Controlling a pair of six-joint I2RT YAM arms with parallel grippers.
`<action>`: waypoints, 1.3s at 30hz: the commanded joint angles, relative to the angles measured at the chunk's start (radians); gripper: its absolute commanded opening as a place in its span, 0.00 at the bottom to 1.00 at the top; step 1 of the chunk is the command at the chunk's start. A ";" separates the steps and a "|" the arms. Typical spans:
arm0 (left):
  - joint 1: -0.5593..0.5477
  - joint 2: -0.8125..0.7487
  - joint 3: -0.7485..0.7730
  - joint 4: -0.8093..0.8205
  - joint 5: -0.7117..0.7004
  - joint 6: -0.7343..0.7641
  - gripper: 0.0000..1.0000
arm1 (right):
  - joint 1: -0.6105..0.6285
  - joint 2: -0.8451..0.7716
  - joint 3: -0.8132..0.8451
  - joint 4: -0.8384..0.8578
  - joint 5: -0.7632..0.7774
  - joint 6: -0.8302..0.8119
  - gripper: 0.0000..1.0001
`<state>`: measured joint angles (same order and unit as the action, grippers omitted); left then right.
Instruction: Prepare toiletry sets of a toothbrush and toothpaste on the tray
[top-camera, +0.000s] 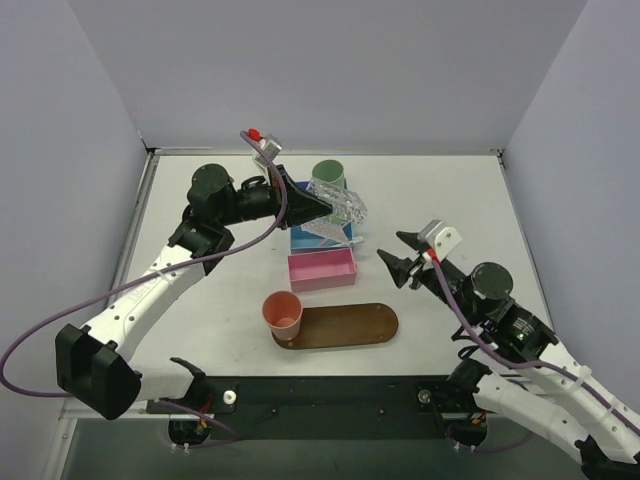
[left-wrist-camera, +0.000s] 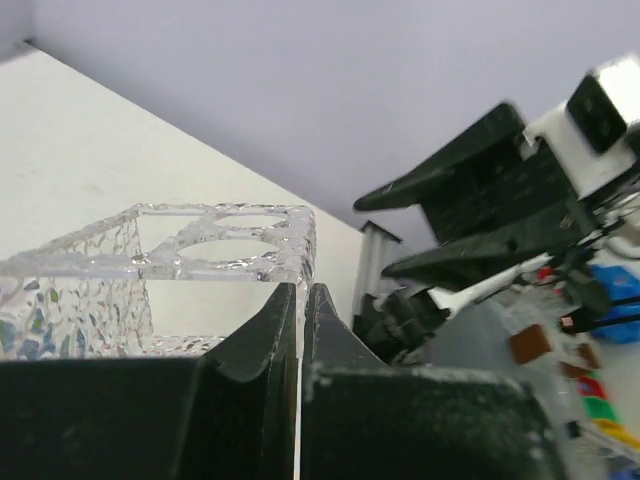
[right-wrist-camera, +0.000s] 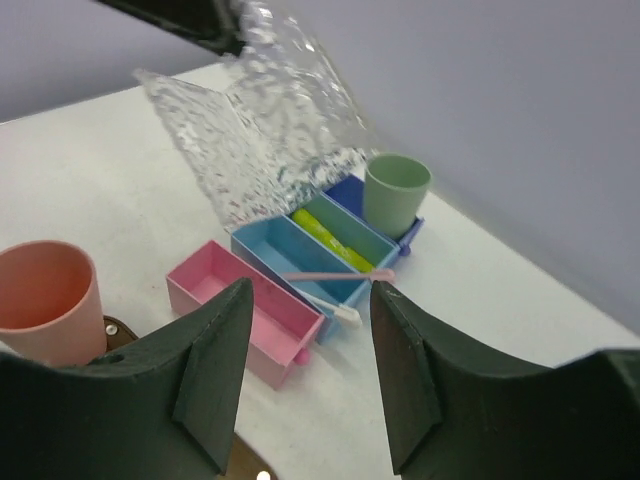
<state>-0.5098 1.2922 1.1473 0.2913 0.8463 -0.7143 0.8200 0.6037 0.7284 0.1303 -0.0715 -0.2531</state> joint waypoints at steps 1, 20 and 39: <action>-0.039 -0.069 0.014 -0.108 -0.108 0.454 0.00 | -0.050 0.070 0.226 -0.186 0.190 0.320 0.46; -0.363 -0.346 -0.304 -0.141 -0.486 1.078 0.00 | -0.228 0.562 0.747 -0.702 -0.522 0.792 0.26; -0.406 -0.338 -0.320 -0.109 -0.490 1.061 0.00 | -0.183 0.562 0.588 -0.597 -0.410 0.795 0.25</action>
<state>-0.9062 0.9733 0.8158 0.1089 0.3458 0.3458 0.6289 1.1919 1.3529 -0.5499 -0.5308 0.5262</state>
